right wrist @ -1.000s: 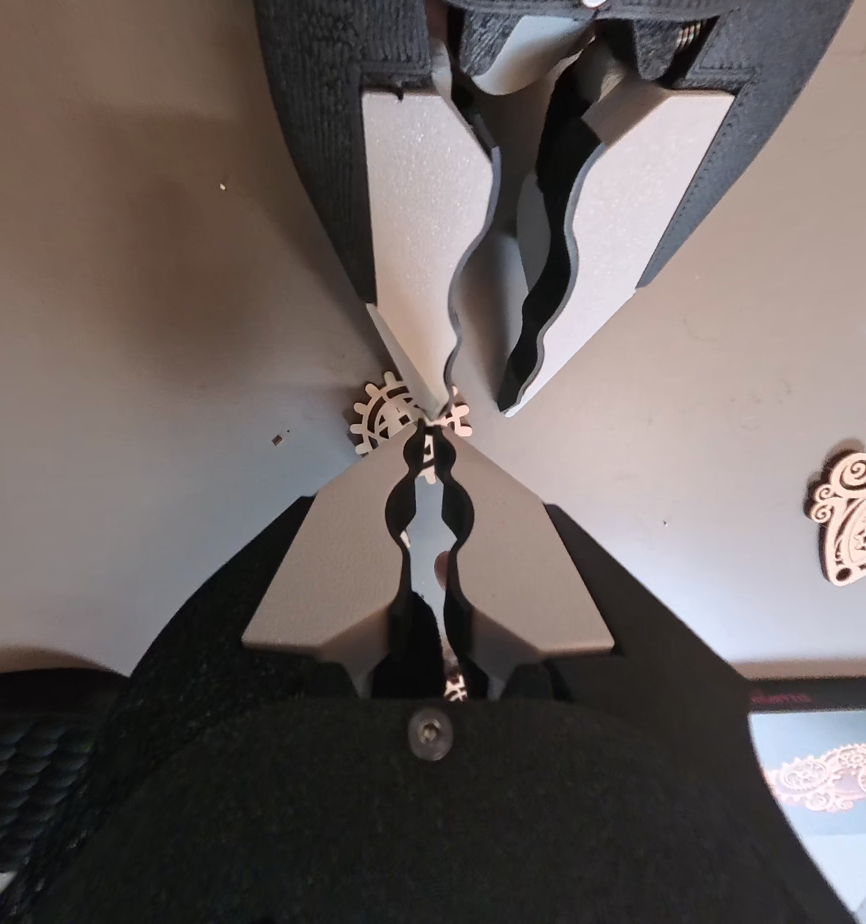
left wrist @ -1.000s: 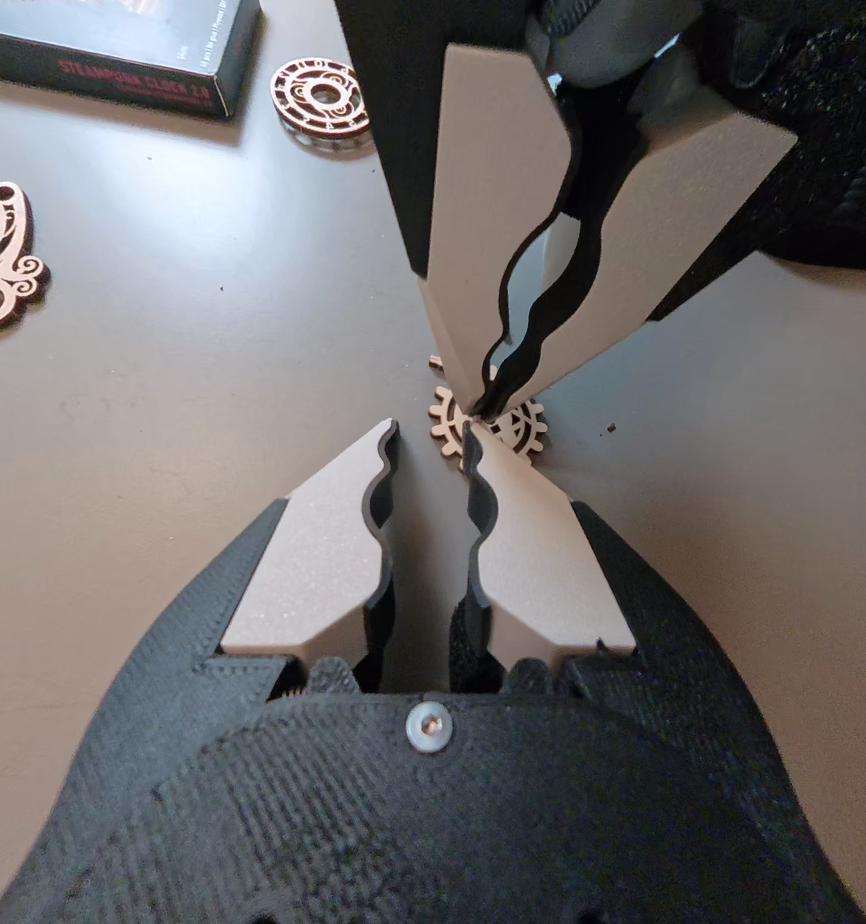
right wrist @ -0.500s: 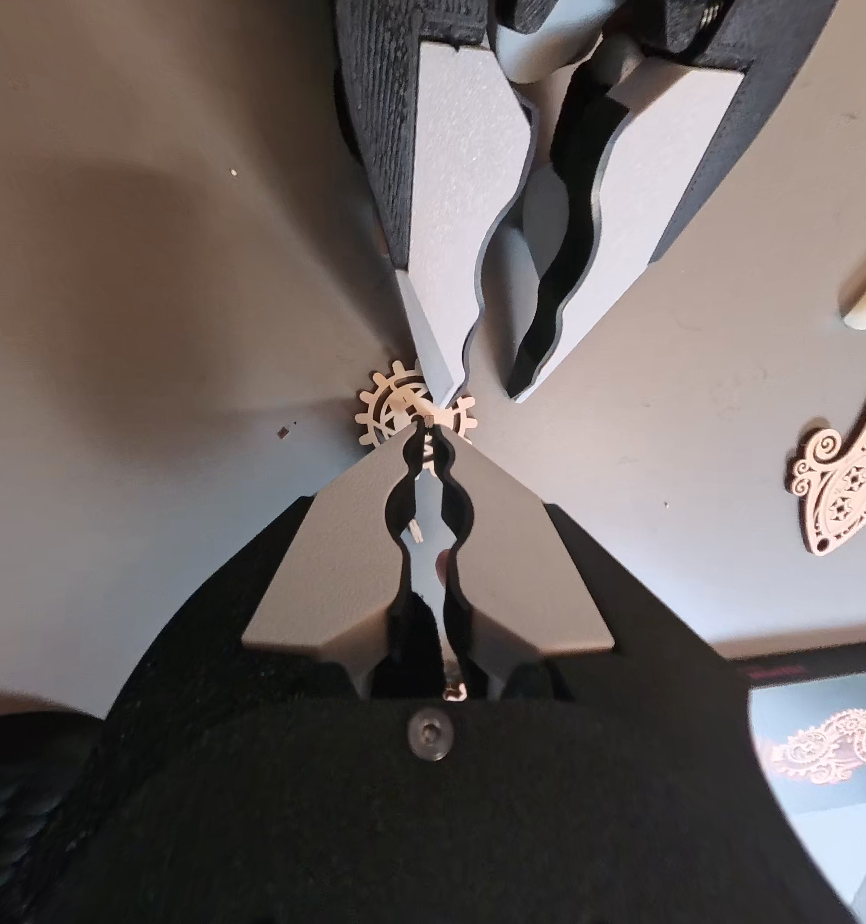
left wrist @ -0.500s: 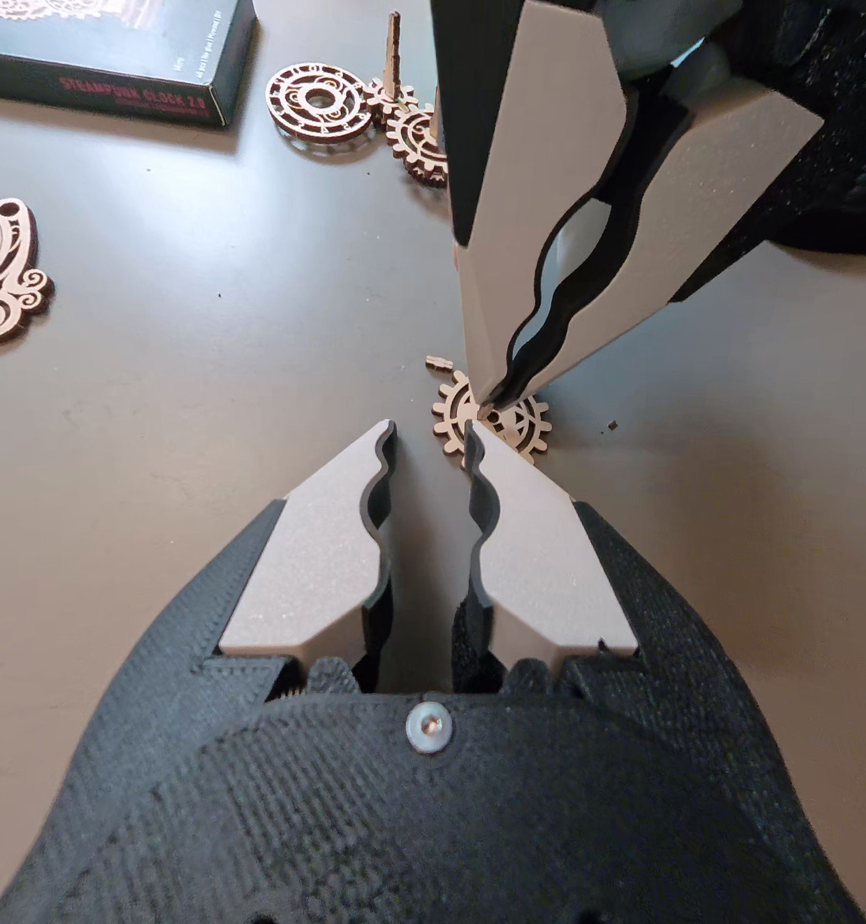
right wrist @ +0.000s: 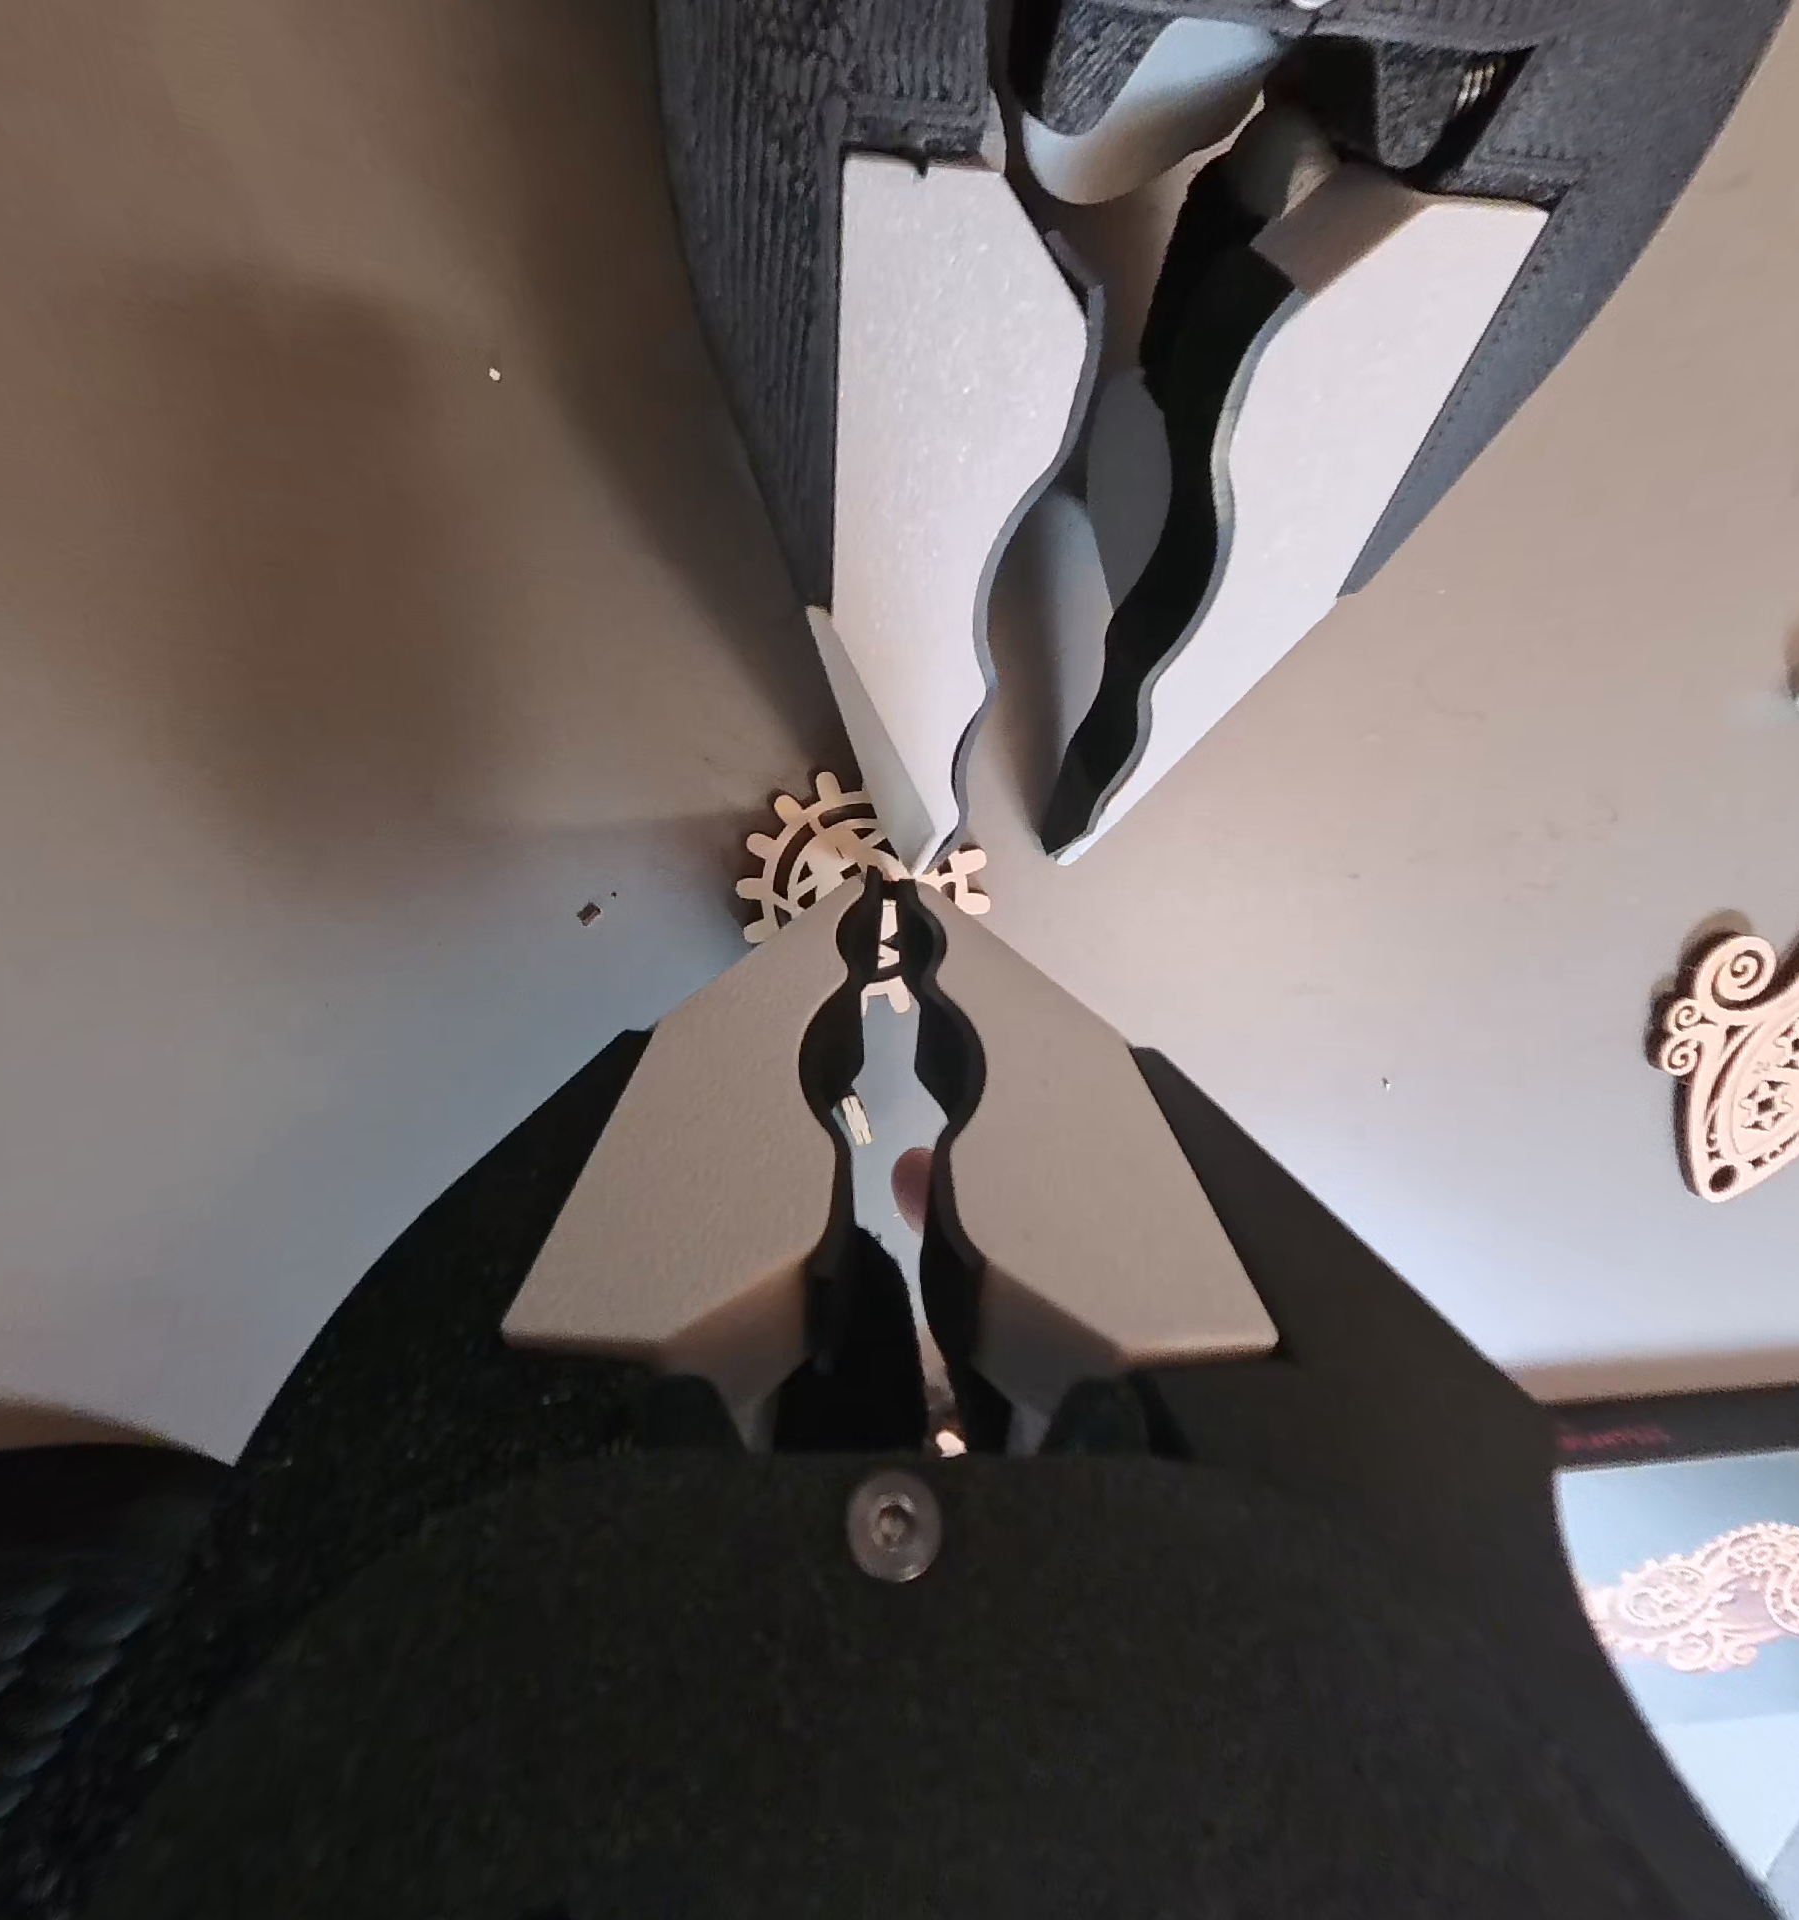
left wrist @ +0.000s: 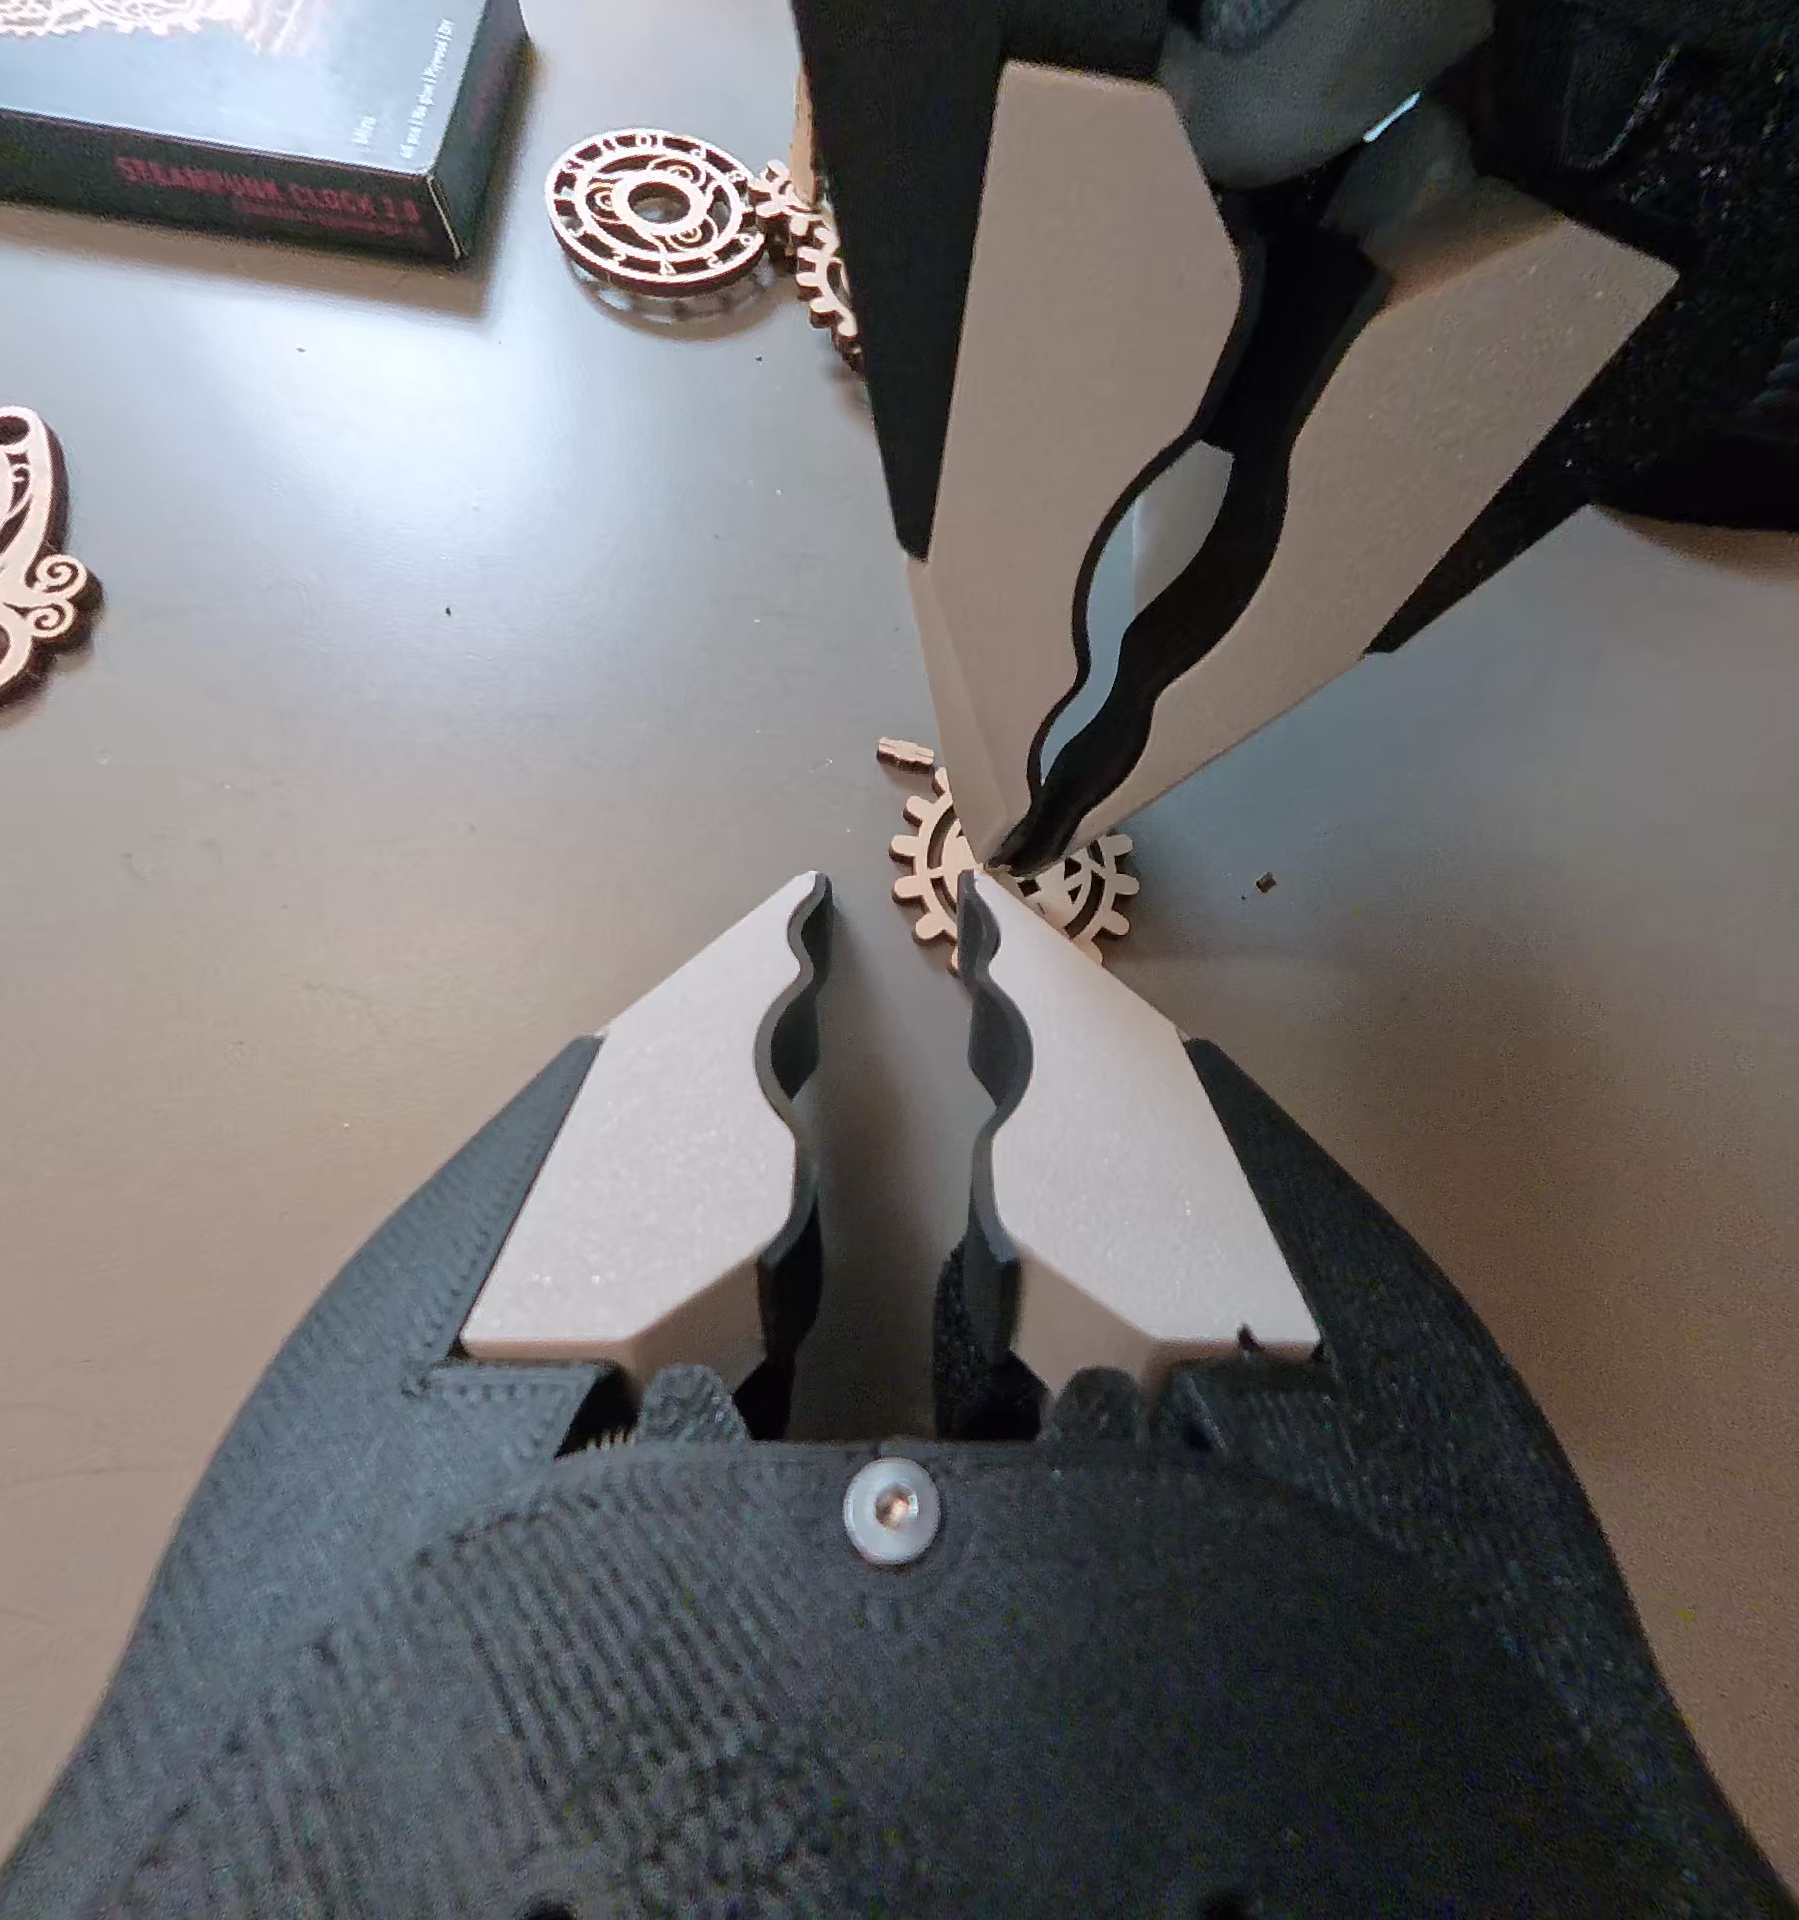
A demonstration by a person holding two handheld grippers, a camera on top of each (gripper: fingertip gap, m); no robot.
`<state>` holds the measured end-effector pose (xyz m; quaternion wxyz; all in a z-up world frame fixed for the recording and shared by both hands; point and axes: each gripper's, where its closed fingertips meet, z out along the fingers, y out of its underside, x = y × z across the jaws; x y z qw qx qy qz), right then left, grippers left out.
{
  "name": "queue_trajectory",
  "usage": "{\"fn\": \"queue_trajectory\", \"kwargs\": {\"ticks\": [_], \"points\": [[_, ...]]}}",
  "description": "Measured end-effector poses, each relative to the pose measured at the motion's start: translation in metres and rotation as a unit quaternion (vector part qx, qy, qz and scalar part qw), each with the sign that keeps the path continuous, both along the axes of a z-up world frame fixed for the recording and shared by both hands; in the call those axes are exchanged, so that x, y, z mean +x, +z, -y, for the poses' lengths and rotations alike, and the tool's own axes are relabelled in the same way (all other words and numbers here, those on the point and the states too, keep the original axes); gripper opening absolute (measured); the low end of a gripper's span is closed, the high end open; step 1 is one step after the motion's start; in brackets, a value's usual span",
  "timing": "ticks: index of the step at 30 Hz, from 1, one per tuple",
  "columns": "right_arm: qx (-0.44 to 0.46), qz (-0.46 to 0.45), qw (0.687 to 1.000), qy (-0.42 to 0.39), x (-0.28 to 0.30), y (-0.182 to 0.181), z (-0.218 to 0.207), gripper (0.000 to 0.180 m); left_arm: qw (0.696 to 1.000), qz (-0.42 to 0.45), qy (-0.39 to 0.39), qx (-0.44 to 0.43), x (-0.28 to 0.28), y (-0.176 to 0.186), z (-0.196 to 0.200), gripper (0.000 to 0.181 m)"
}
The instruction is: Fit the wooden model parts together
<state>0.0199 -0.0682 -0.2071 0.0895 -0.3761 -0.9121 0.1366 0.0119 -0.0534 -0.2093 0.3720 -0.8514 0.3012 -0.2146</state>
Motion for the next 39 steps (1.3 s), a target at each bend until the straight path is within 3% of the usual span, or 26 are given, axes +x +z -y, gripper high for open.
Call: {"fn": "queue_trajectory", "kwargs": {"ticks": [39], "points": [[-0.019, 0.003, 1.0, -0.018, 0.0021, -0.0034, -0.0028, 0.0, 1.0, -0.002, -0.008, 0.002, 0.0017, -0.0002, 0.0014, 0.017]]}}
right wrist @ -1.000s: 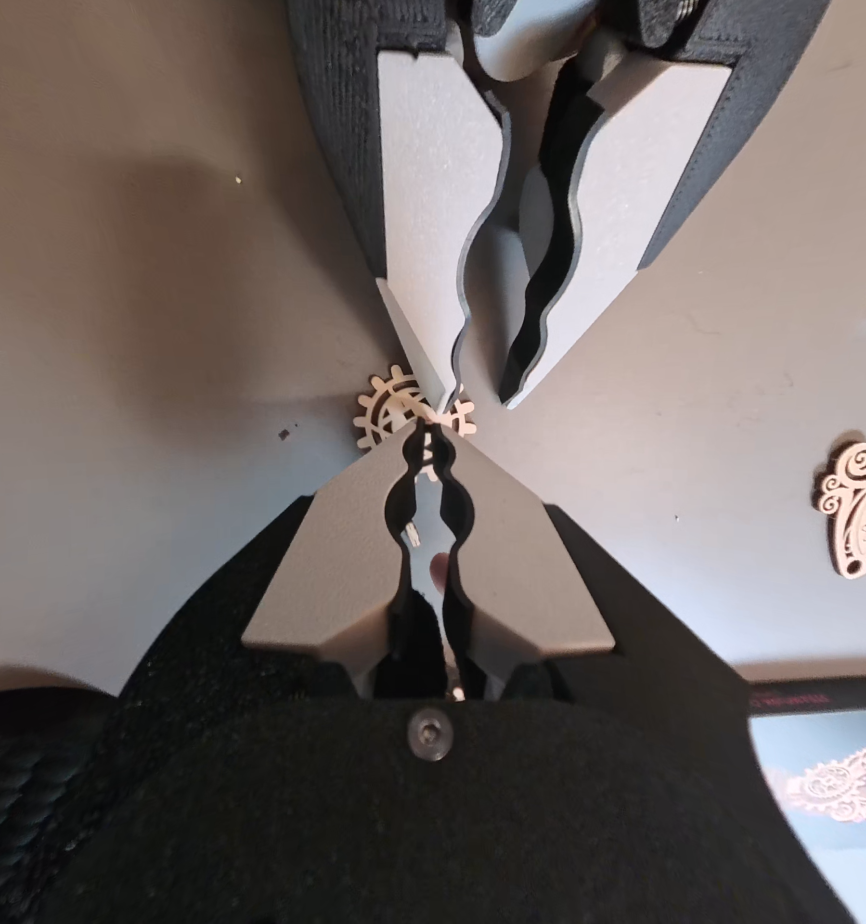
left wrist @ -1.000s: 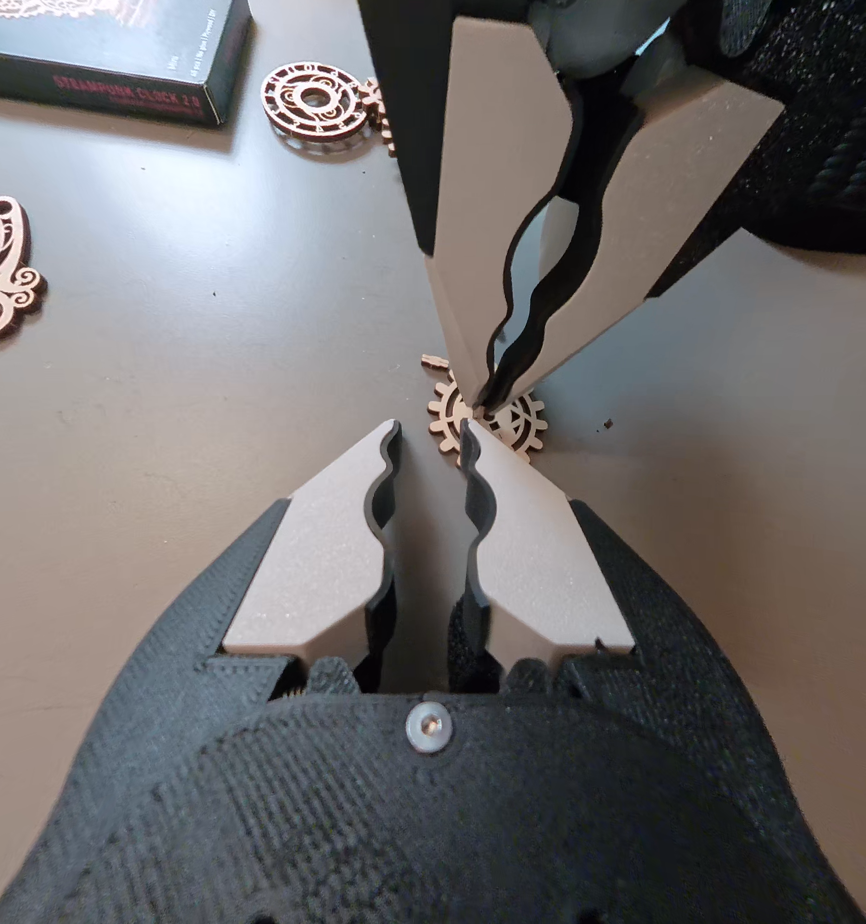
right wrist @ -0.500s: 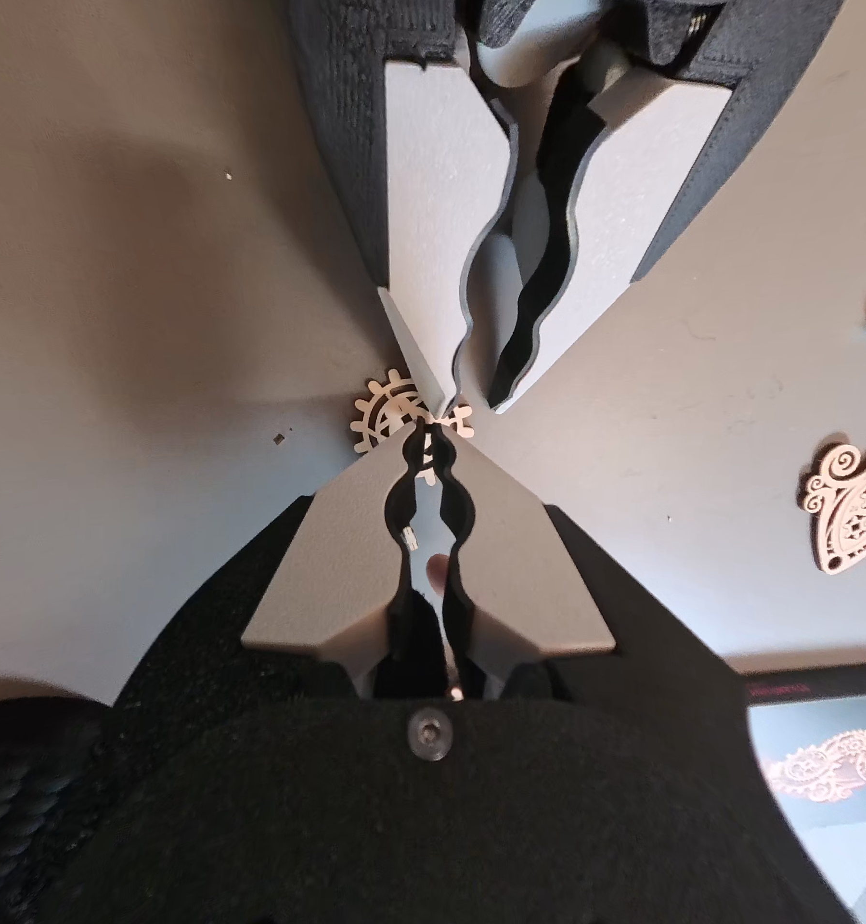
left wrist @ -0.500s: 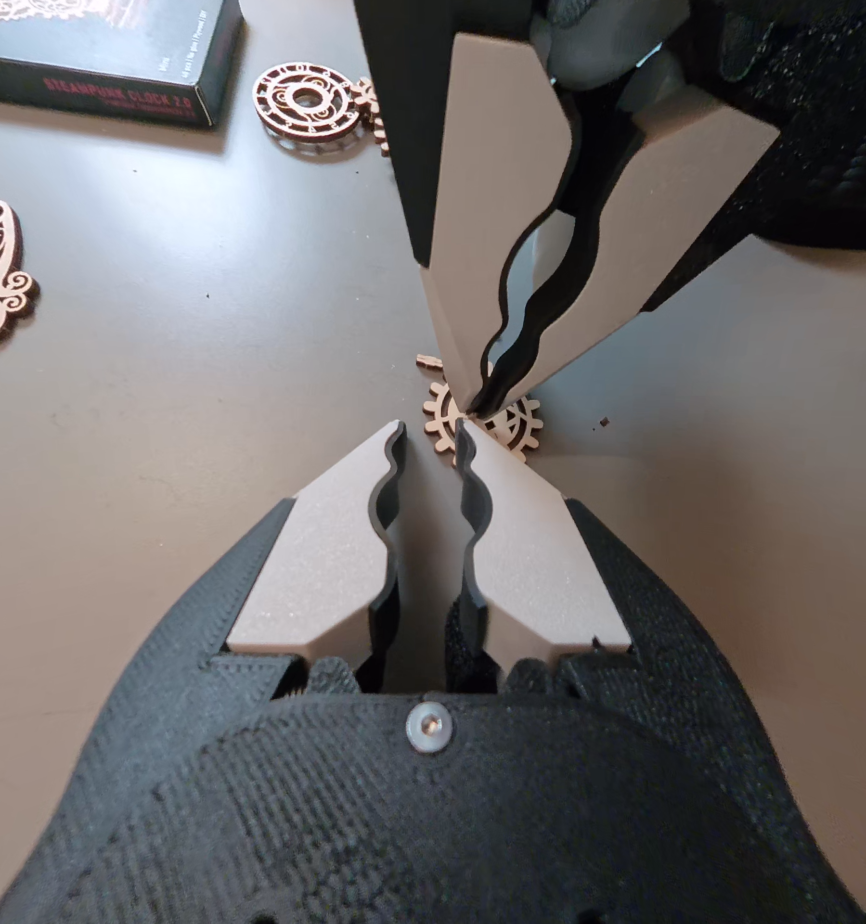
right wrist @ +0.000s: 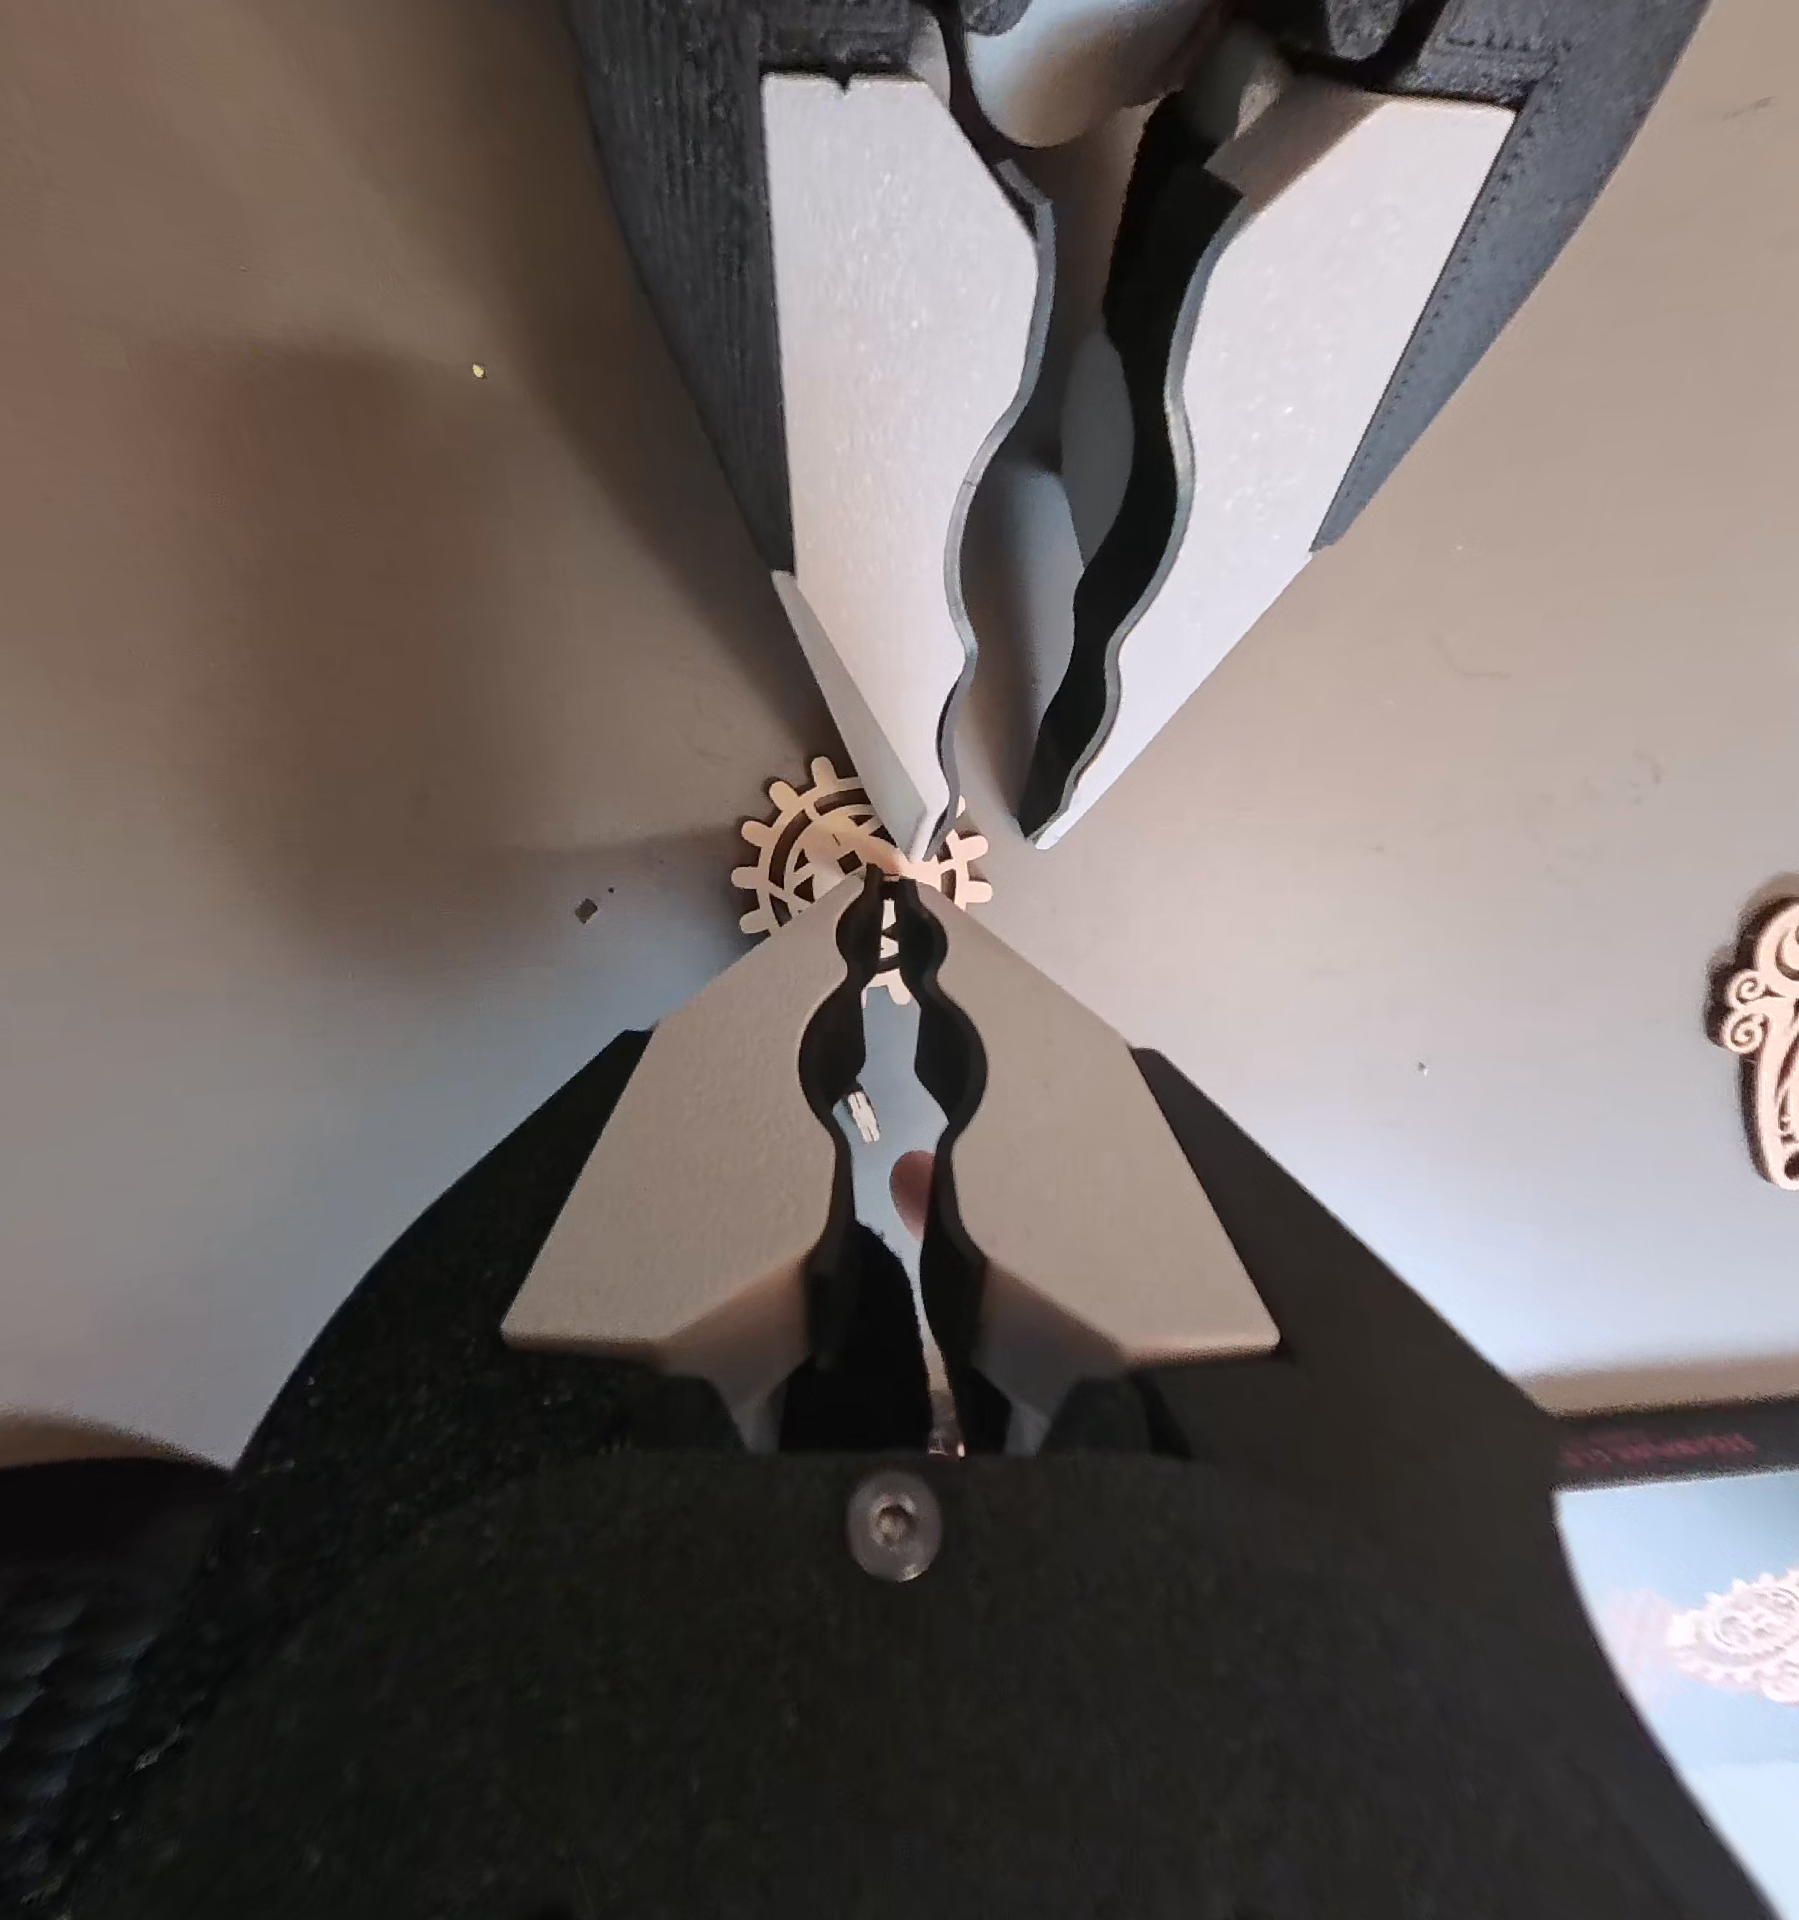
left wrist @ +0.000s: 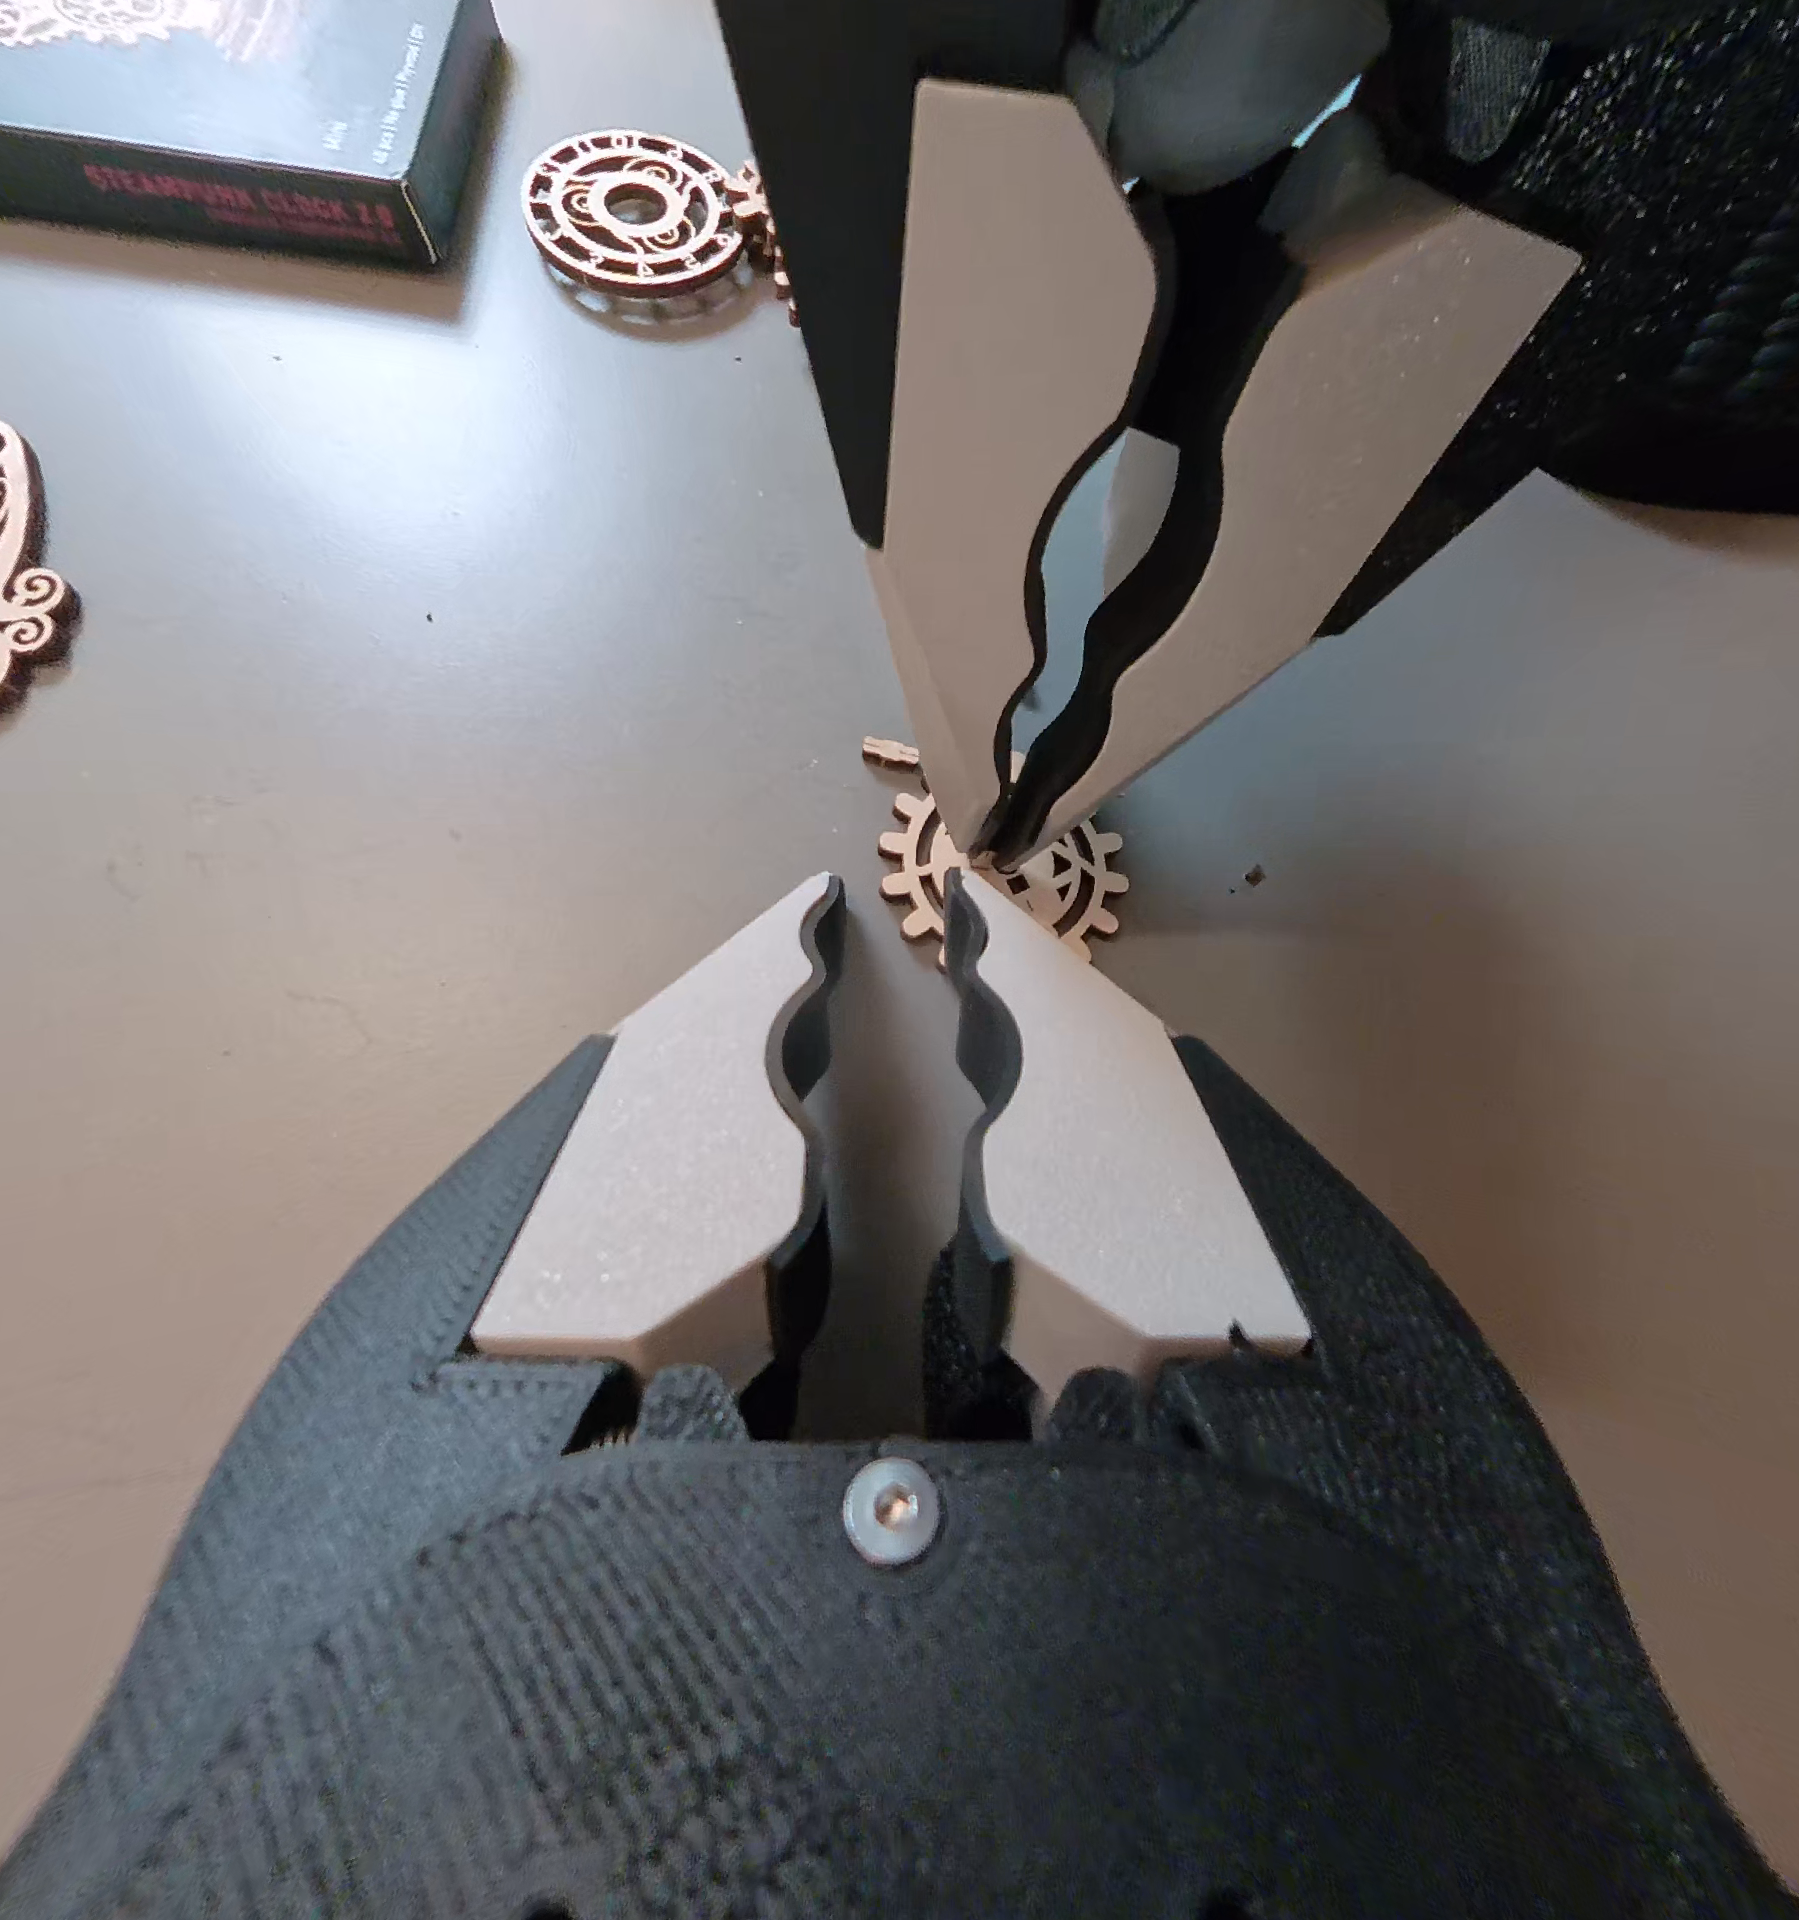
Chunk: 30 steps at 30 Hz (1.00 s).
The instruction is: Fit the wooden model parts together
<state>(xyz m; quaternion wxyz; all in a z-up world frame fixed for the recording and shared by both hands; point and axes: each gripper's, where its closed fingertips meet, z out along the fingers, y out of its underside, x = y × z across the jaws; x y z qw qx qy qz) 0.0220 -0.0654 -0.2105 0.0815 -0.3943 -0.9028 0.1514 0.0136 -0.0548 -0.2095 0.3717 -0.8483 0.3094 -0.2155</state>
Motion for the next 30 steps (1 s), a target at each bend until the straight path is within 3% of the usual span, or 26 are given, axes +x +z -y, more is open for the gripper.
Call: {"fn": "queue_trajectory", "kwargs": {"ticks": [11, 14, 18, 30], "points": [[0.005, -0.015, 1.0, -0.009, 0.0, 0.0, 0.001, 0.002, 1.0, -0.002, 0.001, 0.004, 0.001, 0.0, 0.001, 0.016], [-0.015, -0.038, 0.999, -0.028, 0.005, 0.007, 0.0, 0.02, 1.0, -0.003, 0.002, 0.005, 0.001, 0.0, 0.001, 0.016], [-0.025, -0.06, 0.996, -0.059, 0.015, 0.015, -0.006, 0.026, 1.0, 0.002, 0.003, 0.0, 0.001, 0.001, 0.0, 0.016], [-0.058, -0.118, 0.986, -0.101, 0.005, 0.011, -0.001, 0.012, 1.0, 0.007, 0.009, -0.006, -0.001, 0.001, 0.0, 0.02]]}}
